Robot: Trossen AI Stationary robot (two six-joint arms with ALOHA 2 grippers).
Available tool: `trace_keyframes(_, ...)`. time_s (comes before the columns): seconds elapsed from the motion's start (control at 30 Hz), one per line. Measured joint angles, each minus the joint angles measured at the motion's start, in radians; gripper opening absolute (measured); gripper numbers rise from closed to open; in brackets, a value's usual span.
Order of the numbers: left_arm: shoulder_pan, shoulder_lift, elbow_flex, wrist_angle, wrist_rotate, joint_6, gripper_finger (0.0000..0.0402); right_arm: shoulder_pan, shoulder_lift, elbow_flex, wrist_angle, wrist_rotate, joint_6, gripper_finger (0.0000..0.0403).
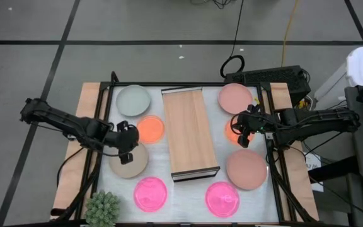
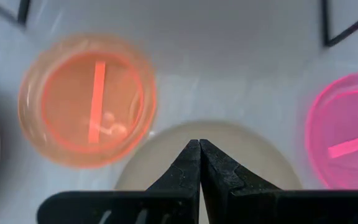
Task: Place and stack plates onto a shelf
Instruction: Put the brown plate on the shelf
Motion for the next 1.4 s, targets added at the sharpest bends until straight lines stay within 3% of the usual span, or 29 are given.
trace_keyframes(0.23,0.072,0.0,-0.029,-0.051,0.0,-0.15,0.002,0.0,0.0,0.0,0.0,-0.002,-0.018,0.0)
trace_keyframes(0.5,0.168,0.0,-0.029,-0.154,0.0,-0.108,0.0066,0.0,0.0,0.0,0.0,-0.003,-0.027,0.0)
trace_keyframes(0.73,0.174,0.0,-0.041,-0.154,0.018,-0.006,0.0083,0.0,0.0,-0.022,0.005,-0.006,-0.024,0.0)
trace_keyframes(0.93,0.174,0.0,-0.134,-0.157,0.068,0.009,0.0084,0.0,0.0,-0.054,0.045,-0.007,-0.027,0.0)
trace_keyframes(1.4,0.18,0.063,-0.184,-0.129,0.075,-0.095,0.0088,0.0,0.0,-0.06,0.107,-0.007,-0.08,0.0)
